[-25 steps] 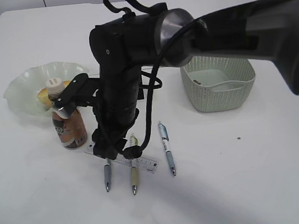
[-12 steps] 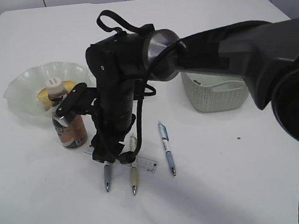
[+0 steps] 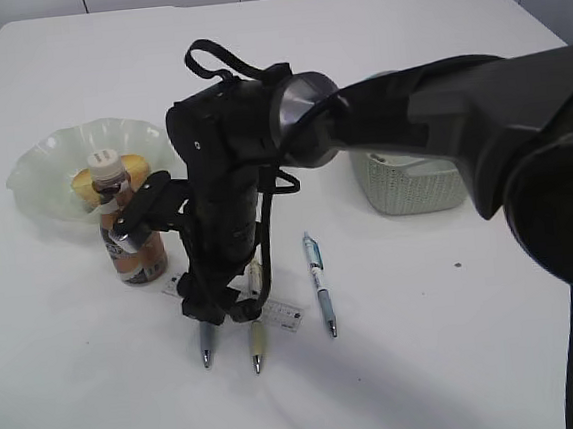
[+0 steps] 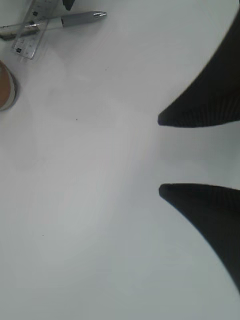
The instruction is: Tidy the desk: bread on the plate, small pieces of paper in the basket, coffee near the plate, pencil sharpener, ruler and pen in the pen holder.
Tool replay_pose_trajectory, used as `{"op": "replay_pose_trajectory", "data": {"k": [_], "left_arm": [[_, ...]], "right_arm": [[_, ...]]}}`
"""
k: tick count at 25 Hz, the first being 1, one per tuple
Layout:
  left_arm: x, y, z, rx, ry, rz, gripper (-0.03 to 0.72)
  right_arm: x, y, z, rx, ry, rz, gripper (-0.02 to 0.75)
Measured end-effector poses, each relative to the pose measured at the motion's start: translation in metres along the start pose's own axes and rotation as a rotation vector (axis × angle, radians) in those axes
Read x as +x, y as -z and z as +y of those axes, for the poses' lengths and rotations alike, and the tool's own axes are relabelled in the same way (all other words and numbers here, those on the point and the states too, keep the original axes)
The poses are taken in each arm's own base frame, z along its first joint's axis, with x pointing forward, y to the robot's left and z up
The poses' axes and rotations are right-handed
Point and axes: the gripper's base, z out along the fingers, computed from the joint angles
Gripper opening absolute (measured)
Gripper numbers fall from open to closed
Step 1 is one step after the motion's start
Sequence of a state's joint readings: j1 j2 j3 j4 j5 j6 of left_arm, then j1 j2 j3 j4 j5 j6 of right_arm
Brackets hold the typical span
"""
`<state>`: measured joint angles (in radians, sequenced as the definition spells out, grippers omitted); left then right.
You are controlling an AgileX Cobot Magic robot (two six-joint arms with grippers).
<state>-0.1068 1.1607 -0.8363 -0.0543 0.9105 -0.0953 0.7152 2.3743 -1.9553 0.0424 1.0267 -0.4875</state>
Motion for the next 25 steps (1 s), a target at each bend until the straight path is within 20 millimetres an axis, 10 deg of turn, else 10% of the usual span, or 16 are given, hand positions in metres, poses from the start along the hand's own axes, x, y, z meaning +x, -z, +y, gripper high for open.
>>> {"op": "replay_pose_trajectory", "data": {"k": [25], "left_arm": [[-0.0002,0.0000,0.0000,0.000,-0.002,-0.002,0.279]], "right_arm": [[0.0018,-0.0037,-0.0024,0.025,0.019,0.019,0.533]]}}
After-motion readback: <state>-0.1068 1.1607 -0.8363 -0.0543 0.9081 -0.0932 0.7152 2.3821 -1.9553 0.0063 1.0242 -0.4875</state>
